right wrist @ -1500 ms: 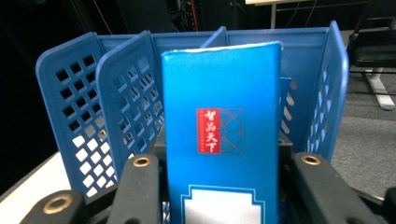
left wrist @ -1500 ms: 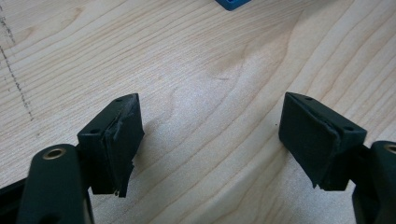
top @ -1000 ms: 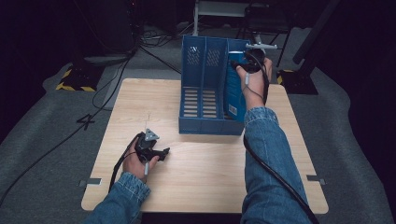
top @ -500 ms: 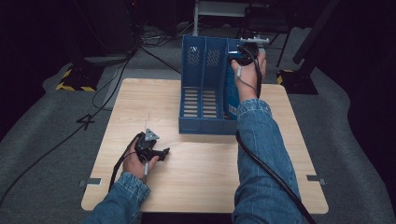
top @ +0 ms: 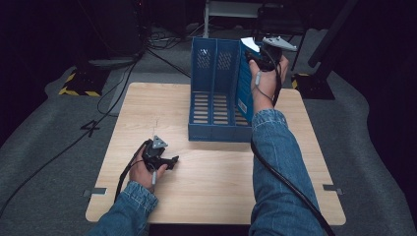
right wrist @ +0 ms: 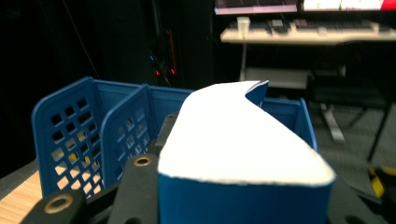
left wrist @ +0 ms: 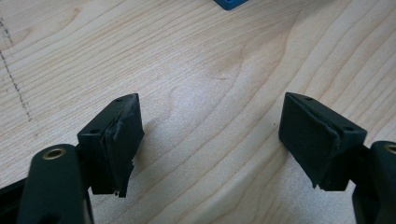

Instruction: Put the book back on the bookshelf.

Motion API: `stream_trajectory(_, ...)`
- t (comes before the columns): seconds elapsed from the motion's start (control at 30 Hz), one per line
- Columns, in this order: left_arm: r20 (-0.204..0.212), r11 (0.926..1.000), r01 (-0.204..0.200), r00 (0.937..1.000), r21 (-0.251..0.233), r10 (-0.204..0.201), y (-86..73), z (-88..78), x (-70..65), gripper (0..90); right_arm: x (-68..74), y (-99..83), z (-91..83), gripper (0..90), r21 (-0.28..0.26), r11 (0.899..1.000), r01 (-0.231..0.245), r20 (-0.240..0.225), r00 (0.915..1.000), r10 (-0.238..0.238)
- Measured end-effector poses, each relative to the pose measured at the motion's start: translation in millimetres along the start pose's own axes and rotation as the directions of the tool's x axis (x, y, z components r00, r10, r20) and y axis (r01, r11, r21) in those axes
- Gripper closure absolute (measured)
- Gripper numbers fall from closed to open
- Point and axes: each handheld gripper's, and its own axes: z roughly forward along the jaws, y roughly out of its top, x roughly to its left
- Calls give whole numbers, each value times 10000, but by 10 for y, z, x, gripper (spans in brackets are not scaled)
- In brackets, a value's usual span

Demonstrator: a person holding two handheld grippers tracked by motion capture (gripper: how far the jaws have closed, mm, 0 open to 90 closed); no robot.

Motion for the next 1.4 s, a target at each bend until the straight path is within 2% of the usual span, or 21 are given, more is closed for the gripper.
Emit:
stream_trajectory(0.03, 0, 10000, -4, 10000, -3, 4, 0, 0, 0, 222, -9, -40, 25, 609, -31, 10000, 50, -53, 10000, -50)
stream_trajectory(0.2, -4, 10000, 0, 10000, -18, 0, -1, 1, -1, 223, -71, -416, 216, 605, 807, 9967, 111, -225, 9997, -93)
stream_trajectory(0.27, 25, 10000, -22, 10000, -19, 22, 0, 1, 0, 223, -112, -506, 185, 600, 339, 9985, -420, -467, 9980, 436)
stream_trajectory(0.3, 27, 10000, -19, 10000, -17, 19, 0, 1, 0, 223, -112, -504, 160, 597, 440, 9985, -336, -552, 9978, 360)
stream_trajectory(0.37, 29, 10000, -23, 10000, -13, 23, 0, 1, 0, 224, -81, -454, 91, 586, 1076, 9936, 355, -270, 9991, -328)
stream_trajectory(0.43, 27, 10000, -19, 10000, -16, 19, 0, 1, 0, 224, -64, -414, 34, 578, 1642, 9840, 688, -207, 9976, -663)
stream_trajectory(0.5, 25, 10000, -23, 10000, -10, 23, 0, 1, 0, 223, -51, -387, -20, 571, 2126, 9744, 732, 2, 9972, -749)
stream_trajectory(0.57, 22, 10000, -23, 10000, -7, 23, 0, 1, 0, 223, -42, -377, -56, 545, 2516, 9645, 806, -1, 9965, -832)
stream_trajectory(0.6, 18, 10000, -18, 10000, -5, 18, 0, 0, -2, 223, -37, -378, -60, 532, 2568, 9630, 817, 29, 9964, -853)
stream_trajectory(0.63, 12, 10000, -15, 10000, -7, 15, 0, 1, -2, 223, -17, -352, -81, 524, 3214, 9448, 644, -33, 9978, -669)
stream_trajectory(0.67, -2, 10000, -19, 10000, -33, 19, -1, 3, -1, 223, 1, -341, -80, 514, 3292, 9407, 821, 12, 9962, -874)
stream_trajectory(0.7, 12, 10000, -22, 10000, -6, 22, 0, 1, -1, 223, 14, -333, -61, 504, 3490, 9318, 996, -14, 9944, -1057)
stream_trajectory(0.77, 12, 10000, -24, 10000, -9, 24, 0, 2, -1, 223, 24, -321, -32, 506, 4056, 9090, 957, -50, 9947, -1025)
stream_trajectory(0.83, 13, 10000, -24, 10000, -5, 24, 0, 1, -1, 223, 20, -305, -7, 515, 4374, 8959, 781, 60, 9960, -897)
stream_trajectory(0.9, 17, 10000, -23, 10000, -11, 23, 0, 2, 0, 223, -1, -287, 15, 545, 4565, 8883, 497, 91, 9981, -605)
stream_trajectory(1.0, 3, 10000, -10, 10000, -25, 10, -1, 2, -2, 223, 0, -266, 28, 592, 4676, 8832, 362, 116, 9988, -471)
stream_trajectory(1.13, 11, 10000, -14, 10000, -33, 14, -1, 2, -1, 223, 16, -247, 26, 608, 4693, 8829, 150, 297, 9990, -327)
stream_trajectory(1.27, 7, 10000, 0, 10000, -20, 0, -1, 2, -2, 223, 6, -161, 19, 609, 4031, 9151, -33, 369, 9992, -127)
stream_trajectory(1.33, 6, 10000, -3, 10000, -20, 3, -1, 2, -1, 222, 13, -116, 26, 608, 3922, 9199, -41, 374, 9992, -115)
stream_trajectory(1.37, 10, 10000, -6, 10000, -8, 6, -1, 1, -1, 222, 18, -60, 61, 608, 3792, 9253, -84, 414, 9991, -79)
stream_trajectory(1.4, 26, 10000, -9, 10000, 10, 9, 0, 0, 0, 222, 18, -60, 61, 608, 3792, 9253, -84, 414, 9991, -79)
